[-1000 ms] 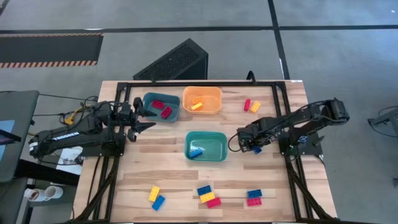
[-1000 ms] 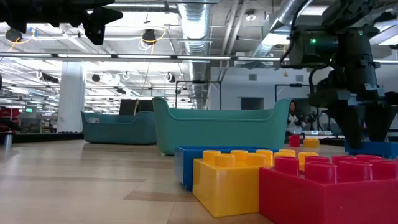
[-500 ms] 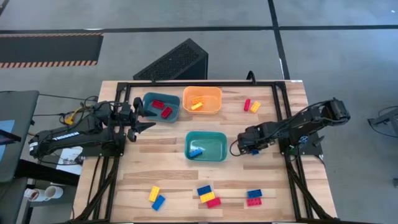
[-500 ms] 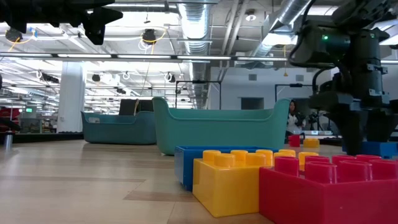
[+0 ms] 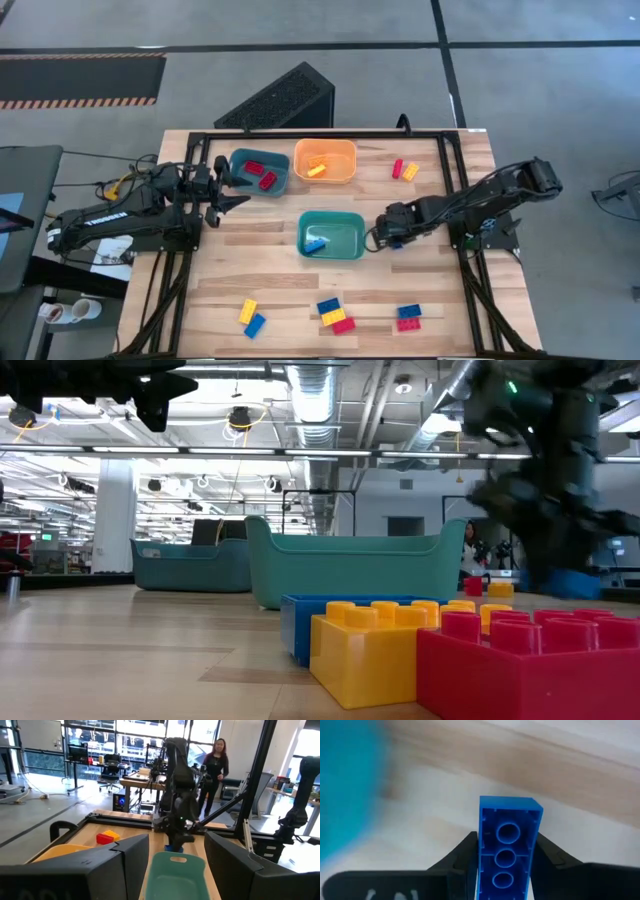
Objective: Sort & place blocks by color
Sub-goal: Put the blue game piece into the green bin
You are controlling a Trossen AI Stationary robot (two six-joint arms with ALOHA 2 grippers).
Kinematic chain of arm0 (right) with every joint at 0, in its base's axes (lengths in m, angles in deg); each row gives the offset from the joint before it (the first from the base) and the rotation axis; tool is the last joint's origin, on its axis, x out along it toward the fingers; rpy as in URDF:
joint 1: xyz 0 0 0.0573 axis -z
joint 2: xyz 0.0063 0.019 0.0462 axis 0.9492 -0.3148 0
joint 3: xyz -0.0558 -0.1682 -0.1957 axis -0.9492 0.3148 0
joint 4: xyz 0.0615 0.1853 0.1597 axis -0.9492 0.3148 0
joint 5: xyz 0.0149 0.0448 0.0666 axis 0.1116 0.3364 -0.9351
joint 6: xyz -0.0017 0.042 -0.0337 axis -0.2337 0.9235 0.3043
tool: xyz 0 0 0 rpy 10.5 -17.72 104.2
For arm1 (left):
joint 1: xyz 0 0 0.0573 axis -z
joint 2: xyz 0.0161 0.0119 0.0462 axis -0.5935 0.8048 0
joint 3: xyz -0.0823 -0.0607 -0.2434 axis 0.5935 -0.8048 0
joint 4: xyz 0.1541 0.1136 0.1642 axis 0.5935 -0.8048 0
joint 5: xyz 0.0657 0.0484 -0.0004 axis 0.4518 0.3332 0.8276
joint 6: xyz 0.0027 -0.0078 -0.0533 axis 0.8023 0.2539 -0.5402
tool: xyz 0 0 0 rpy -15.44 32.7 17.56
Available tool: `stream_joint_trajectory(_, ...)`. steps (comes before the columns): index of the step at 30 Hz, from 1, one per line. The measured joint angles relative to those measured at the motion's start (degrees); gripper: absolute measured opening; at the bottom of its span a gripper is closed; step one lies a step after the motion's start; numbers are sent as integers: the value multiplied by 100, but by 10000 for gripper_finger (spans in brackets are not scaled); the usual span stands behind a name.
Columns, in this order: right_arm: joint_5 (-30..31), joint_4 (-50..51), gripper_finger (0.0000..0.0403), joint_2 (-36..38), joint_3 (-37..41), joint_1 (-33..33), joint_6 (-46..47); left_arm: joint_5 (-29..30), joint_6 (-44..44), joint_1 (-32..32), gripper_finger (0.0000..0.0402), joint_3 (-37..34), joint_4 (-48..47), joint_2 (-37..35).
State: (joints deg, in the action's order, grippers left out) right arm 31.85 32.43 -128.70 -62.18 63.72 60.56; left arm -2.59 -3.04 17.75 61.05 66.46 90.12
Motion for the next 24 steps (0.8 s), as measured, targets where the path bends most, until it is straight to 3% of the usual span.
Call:
stream_joint_trajectory(5, 682, -298, 127, 0, -667, 2, -495, 26, 0, -2, 180, 0, 0, -2)
stream_joint_trajectory(12, 1947, -3104, 140, -112, -1205, -303, -1796, 39, 24, -1, 180, 0, -13, -2)
stream_joint_trajectory(16, 2035, -3785, 135, -504, -1364, -340, -2236, 37, 24, -2, 180, 0, -82, -2)
stream_joint_trajectory(24, 1819, -3779, 144, -1272, -1772, -184, -2518, 30, 22, 0, 180, 0, -105, -2)
